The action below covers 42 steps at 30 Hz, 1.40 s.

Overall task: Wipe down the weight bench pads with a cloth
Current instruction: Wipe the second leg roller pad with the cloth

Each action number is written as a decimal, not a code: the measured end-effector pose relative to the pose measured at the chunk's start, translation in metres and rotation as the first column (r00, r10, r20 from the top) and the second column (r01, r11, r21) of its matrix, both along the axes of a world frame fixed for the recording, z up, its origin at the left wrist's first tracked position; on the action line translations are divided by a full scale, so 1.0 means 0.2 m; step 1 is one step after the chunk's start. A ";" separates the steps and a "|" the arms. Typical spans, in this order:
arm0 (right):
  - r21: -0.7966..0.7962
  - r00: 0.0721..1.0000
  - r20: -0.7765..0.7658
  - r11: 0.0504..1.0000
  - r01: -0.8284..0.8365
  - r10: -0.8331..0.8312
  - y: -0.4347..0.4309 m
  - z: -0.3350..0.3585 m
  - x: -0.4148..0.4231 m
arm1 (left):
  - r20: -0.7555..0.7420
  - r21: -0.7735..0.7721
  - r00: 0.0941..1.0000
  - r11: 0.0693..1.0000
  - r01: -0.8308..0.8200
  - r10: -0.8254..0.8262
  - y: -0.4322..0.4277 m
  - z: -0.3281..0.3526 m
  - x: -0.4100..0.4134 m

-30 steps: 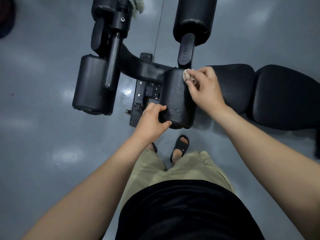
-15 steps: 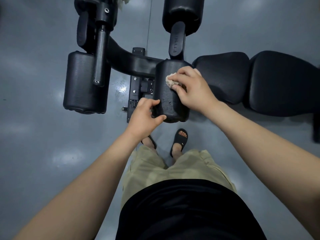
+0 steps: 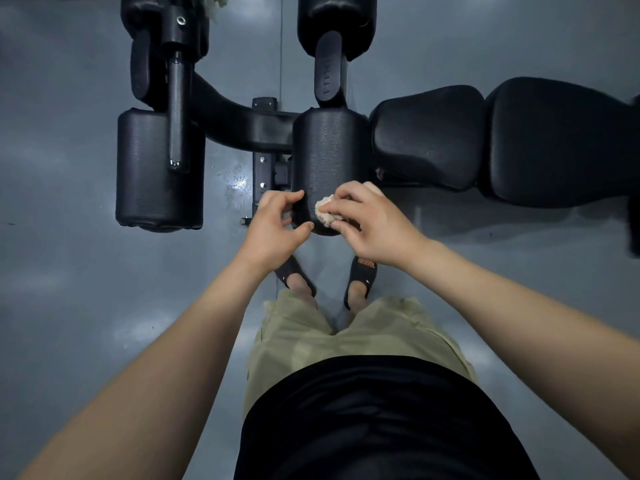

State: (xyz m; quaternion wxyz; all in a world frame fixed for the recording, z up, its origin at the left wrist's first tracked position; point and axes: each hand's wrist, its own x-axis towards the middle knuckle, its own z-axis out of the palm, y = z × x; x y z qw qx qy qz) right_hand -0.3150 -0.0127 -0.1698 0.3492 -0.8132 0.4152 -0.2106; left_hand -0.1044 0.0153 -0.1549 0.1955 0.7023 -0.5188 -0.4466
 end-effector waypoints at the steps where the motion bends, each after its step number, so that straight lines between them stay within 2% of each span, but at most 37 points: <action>1: 0.003 1.000 0.001 1.000 -0.007 0.007 0.01 0.00 -0.01 | -0.001 0.001 1.000 1.000 -0.002 0.002 0.00 0.00 0.00; 8: -0.025 0.986 -0.088 0.990 -0.142 0.139 0.07 0.00 -0.09 | 0.011 -0.035 1.000 0.999 -0.008 0.009 0.02 0.00 -0.03; 14: 0.065 0.997 0.016 0.995 0.076 -0.078 -0.02 -0.03 -0.08 | 0.127 -0.086 0.992 0.996 0.034 -0.023 0.02 0.00 -0.07; 19: 0.067 0.948 0.003 0.946 0.316 -0.317 -0.26 -0.03 -0.02 | 0.218 -0.120 0.973 0.987 0.105 -0.077 0.03 0.00 -0.12; 24: 0.066 0.921 -0.031 0.919 0.389 -0.388 -0.50 0.04 0.06 | 0.313 -0.145 0.943 0.975 0.167 -0.115 0.03 0.02 -0.19; 29: 0.012 0.940 -0.073 0.942 0.335 -0.333 -0.58 0.03 0.13 | 0.336 -0.179 0.937 0.970 0.162 -0.095 0.05 0.04 -0.23; 33: -0.070 0.961 -0.052 0.961 0.267 -0.271 -0.51 0.01 0.10 | 0.275 -0.174 0.958 0.976 0.132 -0.080 0.02 0.04 -0.18; 36: -0.091 0.985 -0.050 0.982 0.163 -0.168 -0.42 0.01 0.06 | 0.145 -0.162 0.989 0.987 0.011 0.013 -0.05 0.06 -0.12; 38: -0.079 0.994 -0.041 0.992 0.098 -0.102 -0.36 0.01 0.04 | 0.137 -0.152 0.988 0.987 -0.048 0.069 -0.09 0.07 -0.10; 40: -0.067 0.998 -0.024 0.996 0.051 -0.053 -0.30 0.00 0.01 | 0.170 -0.182 0.983 0.983 -0.039 0.070 -0.13 0.08 -0.08; 42: -0.055 1.000 0.002 0.998 0.027 -0.026 -0.24 0.00 -0.01 | 0.179 -0.218 0.984 0.975 0.043 -0.003 -0.15 0.09 -0.08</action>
